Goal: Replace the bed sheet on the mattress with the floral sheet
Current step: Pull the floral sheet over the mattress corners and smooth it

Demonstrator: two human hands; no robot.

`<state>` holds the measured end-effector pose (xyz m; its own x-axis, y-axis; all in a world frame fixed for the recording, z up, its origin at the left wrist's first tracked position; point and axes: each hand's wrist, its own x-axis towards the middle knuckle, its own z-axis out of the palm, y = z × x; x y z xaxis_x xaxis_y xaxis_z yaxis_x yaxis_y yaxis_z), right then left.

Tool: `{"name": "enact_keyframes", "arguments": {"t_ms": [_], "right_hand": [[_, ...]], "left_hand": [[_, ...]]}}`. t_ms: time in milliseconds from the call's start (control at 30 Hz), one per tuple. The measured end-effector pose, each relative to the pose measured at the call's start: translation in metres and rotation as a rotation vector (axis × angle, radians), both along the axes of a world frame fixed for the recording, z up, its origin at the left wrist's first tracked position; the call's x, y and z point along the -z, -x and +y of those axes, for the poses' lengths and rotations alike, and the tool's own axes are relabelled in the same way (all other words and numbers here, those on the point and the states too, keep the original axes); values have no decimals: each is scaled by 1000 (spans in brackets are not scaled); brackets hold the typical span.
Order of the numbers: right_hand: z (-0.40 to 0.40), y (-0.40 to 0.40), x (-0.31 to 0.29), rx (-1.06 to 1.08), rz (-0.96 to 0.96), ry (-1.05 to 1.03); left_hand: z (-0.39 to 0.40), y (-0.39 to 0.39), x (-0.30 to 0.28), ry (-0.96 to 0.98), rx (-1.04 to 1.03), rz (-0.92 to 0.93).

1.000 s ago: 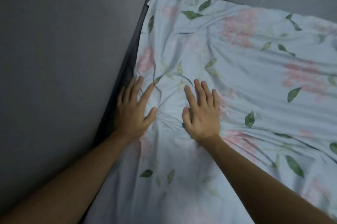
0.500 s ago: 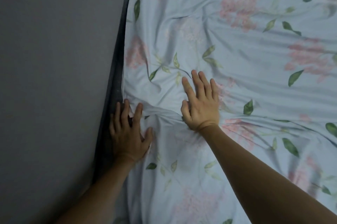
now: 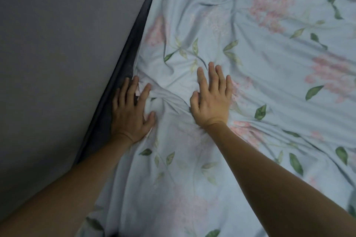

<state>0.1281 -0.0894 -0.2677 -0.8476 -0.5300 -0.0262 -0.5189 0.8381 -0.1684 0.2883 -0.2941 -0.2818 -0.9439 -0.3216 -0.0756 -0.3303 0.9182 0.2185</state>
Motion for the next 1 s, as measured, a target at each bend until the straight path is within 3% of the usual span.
{"name": "enact_keyframes", "arguments": {"t_ms": [500, 700, 833, 1000], "right_hand": [[2, -8, -2, 3, 80, 39], [10, -58, -31, -236, 152, 150], [35, -149, -27, -92, 73, 127], [38, -177, -10, 114, 51, 158]], "left_hand": [[-1, -6, 2, 9, 22, 128], [0, -10, 0, 2, 19, 269], [8, -22, -19, 75, 24, 311], [10, -53, -38, 158, 189, 133]]}}
